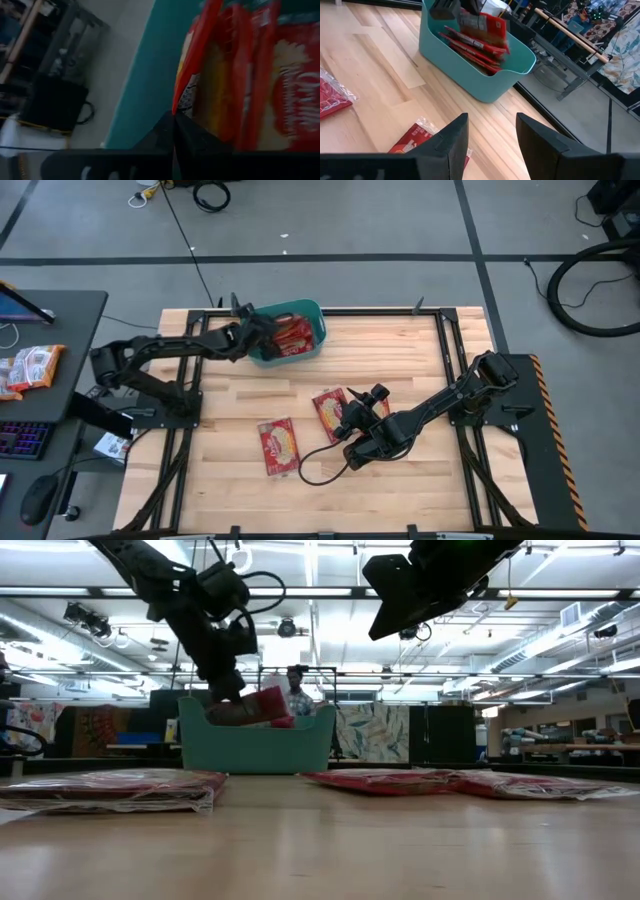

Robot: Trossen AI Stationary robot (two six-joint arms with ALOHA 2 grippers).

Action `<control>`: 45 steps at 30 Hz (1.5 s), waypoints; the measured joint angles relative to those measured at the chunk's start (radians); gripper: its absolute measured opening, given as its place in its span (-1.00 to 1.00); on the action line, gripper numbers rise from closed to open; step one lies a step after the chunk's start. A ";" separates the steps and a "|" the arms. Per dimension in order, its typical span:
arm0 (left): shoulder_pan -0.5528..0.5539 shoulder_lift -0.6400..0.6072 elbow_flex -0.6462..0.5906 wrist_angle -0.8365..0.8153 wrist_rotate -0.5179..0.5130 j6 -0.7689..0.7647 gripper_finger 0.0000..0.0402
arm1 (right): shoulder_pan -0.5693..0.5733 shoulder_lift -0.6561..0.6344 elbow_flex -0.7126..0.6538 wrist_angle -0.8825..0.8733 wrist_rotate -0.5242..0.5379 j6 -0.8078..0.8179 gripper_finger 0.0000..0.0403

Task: Sort popcorn bags into baskets
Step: Put the red popcorn bag into the blue container

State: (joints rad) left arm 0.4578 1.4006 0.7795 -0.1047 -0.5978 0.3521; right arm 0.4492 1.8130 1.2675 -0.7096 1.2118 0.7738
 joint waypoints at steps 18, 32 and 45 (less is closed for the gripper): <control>-0.226 -0.011 0.077 -0.248 0.693 0.098 -0.11 | 0.000 0.000 0.000 0.000 -0.001 -0.008 -0.16; -0.659 -0.009 -0.098 -0.335 0.560 0.152 -0.04 | 0.000 0.000 0.000 0.009 -0.001 -0.010 -0.16; -0.918 -0.009 -0.193 -0.141 0.378 0.262 0.25 | 0.000 0.000 0.000 0.021 -0.001 -0.018 -0.16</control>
State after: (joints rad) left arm -0.4600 1.3918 0.5868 -0.2459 -0.2196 0.6140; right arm 0.4490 1.8130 1.2675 -0.6884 1.2106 0.7559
